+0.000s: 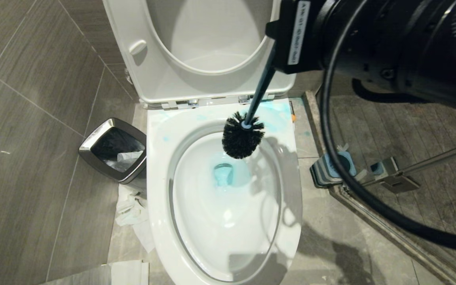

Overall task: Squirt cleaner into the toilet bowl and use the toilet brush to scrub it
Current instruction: Scrub the toilet bowl

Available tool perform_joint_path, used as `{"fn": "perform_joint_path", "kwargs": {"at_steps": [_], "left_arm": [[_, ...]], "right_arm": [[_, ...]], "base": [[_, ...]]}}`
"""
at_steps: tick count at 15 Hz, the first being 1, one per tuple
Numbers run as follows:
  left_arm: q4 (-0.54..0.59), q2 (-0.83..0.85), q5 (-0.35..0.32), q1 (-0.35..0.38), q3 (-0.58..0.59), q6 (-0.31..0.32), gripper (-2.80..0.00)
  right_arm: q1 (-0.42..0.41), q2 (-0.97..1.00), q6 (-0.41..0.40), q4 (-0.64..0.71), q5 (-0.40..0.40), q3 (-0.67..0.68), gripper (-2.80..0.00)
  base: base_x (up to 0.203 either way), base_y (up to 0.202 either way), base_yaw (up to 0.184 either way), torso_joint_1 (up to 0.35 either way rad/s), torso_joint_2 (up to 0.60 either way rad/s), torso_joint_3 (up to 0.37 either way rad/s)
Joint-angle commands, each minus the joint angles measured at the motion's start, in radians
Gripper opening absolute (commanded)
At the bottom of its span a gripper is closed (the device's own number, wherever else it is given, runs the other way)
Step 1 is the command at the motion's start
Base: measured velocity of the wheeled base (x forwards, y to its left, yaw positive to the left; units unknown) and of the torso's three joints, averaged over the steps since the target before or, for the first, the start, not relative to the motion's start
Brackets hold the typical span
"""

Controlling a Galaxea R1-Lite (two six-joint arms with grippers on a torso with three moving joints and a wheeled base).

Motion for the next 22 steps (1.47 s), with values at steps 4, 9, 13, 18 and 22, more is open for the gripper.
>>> {"fn": "perform_joint_path", "kwargs": {"at_steps": [4,9,13,18,22], "left_arm": [[-0.001,0.001,0.000,0.000,0.000,0.000,-2.80],[-0.001,0.001,0.000,0.000,0.000,0.000,-2.80],[-0.001,0.001,0.000,0.000,0.000,0.000,-2.80],[-0.001,0.001,0.000,0.000,0.000,0.000,-2.80],[-0.001,0.001,0.000,0.000,0.000,0.001,-2.80]], "right_arm": [[-0.011,0.206,0.060,-0.028,-0.003,-0.023,-2.80],[-0.123,0.345,0.071,-0.098,0.018,-0.037,-2.80],[-0.169,0.470,0.063,-0.165,0.047,-0.100,-2.80],[-0.188,0.632,0.063,-0.167,0.052,-0.230,-2.80],[-0.207,0.696,0.052,-0.167,0.048,-0.286,-2.80]], "base": [[0.000,0.000,0.000,0.000,0.00,0.000],[0.000,0.000,0.000,0.000,0.00,0.000],[0.000,0.000,0.000,0.000,0.00,0.000],[0.000,0.000,0.000,0.000,0.00,0.000],[0.000,0.000,0.000,0.000,0.00,0.000]]}}
